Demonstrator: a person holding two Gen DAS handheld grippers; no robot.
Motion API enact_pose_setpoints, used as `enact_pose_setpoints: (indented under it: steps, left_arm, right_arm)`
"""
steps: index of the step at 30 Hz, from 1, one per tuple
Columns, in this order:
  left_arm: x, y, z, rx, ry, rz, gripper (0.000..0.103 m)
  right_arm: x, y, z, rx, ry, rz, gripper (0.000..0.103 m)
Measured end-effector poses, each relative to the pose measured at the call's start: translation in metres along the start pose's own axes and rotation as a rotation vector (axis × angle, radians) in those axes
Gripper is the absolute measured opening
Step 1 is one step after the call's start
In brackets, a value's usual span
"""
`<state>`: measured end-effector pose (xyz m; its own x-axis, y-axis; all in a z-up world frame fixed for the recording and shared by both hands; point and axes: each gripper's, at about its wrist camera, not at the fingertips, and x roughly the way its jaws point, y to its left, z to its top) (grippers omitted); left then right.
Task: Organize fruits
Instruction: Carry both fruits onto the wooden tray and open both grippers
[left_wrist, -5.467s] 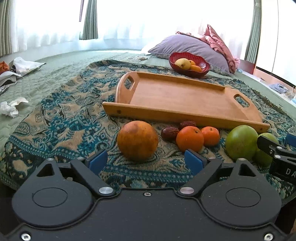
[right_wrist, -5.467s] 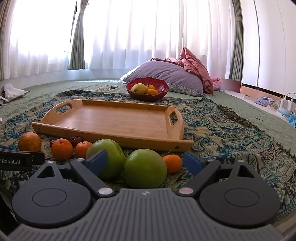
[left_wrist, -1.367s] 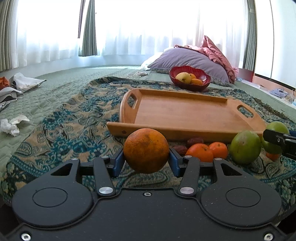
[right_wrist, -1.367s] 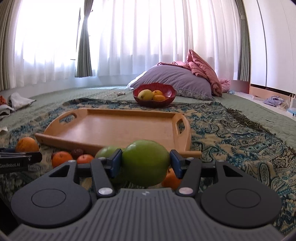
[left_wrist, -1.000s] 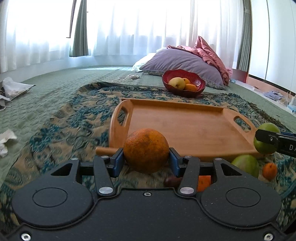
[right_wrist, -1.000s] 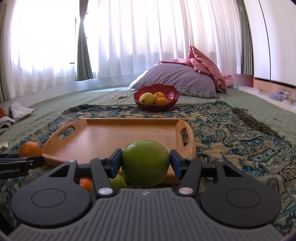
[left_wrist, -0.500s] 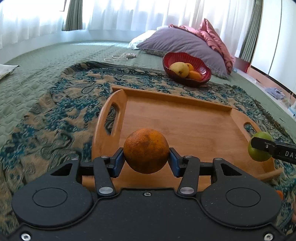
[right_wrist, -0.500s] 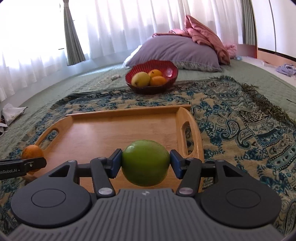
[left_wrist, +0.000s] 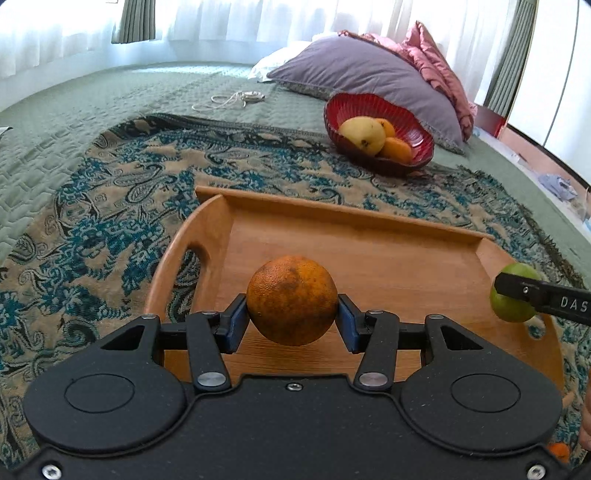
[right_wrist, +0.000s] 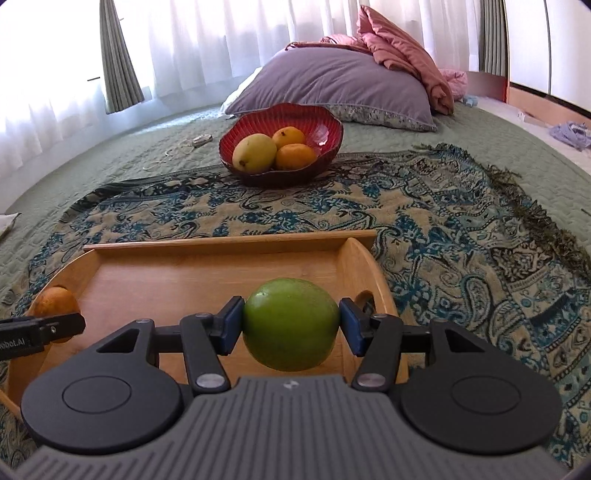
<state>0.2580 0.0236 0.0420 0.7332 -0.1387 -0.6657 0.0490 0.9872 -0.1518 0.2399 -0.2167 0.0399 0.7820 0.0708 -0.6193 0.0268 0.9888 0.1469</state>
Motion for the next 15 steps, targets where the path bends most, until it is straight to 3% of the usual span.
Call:
enact_pose_setpoints:
  steps: [15]
  left_arm:
    - [0.011, 0.001, -0.003, 0.009, -0.002, 0.005, 0.048]
  right_arm:
    - [0.015, 0.006, -0.004, -0.001, 0.018, 0.009, 0.059]
